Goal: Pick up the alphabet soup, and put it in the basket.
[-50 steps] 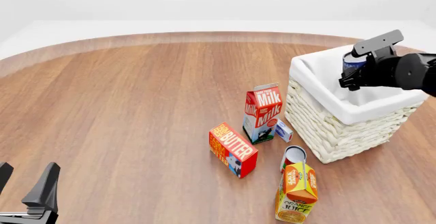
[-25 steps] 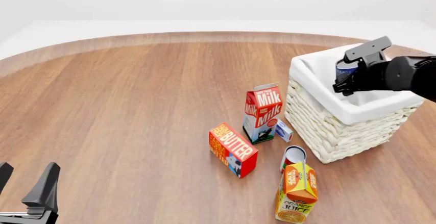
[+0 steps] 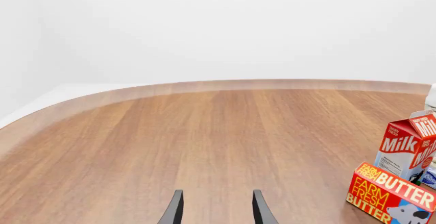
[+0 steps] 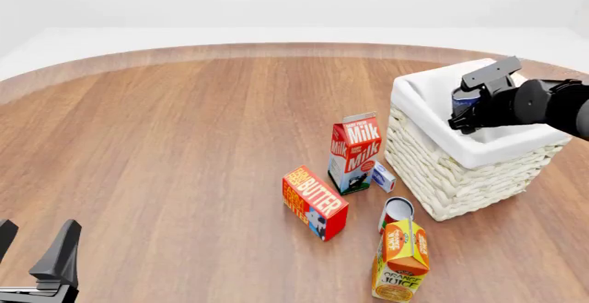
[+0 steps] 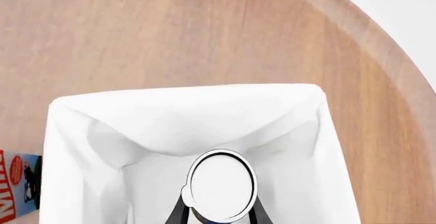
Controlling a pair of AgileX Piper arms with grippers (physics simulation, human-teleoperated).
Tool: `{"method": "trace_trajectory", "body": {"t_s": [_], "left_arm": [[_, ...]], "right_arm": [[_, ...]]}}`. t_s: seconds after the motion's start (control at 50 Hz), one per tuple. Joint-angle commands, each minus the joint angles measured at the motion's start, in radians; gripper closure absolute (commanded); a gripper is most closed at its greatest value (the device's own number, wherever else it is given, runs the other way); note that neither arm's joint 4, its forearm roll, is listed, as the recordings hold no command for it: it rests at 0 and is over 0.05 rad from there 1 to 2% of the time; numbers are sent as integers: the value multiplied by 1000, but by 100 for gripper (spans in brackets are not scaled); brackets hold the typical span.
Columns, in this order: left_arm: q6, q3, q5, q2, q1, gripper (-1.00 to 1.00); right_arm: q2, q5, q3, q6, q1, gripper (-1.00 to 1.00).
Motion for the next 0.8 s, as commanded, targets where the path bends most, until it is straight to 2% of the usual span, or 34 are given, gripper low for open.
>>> {"method": "trace_trajectory", "body": {"t_s": [0.02,0.2,0.22,0.56,0.8], "left_arm": [[0,0,0,0,0,-100],[0,0,0,0,0,-100],[0,0,0,0,0,-100],[0,0,0,0,0,-100],[0,0,0,0,0,-100]], "right_arm": [[23,-4,-17,15,-11,100],[30,-9,-26,16,-30,100],[30,-11,-27,18,-31,-100],[19,-14,-45,41,-33,-100],[-47,-27,-19,71,-25,-100]]}}
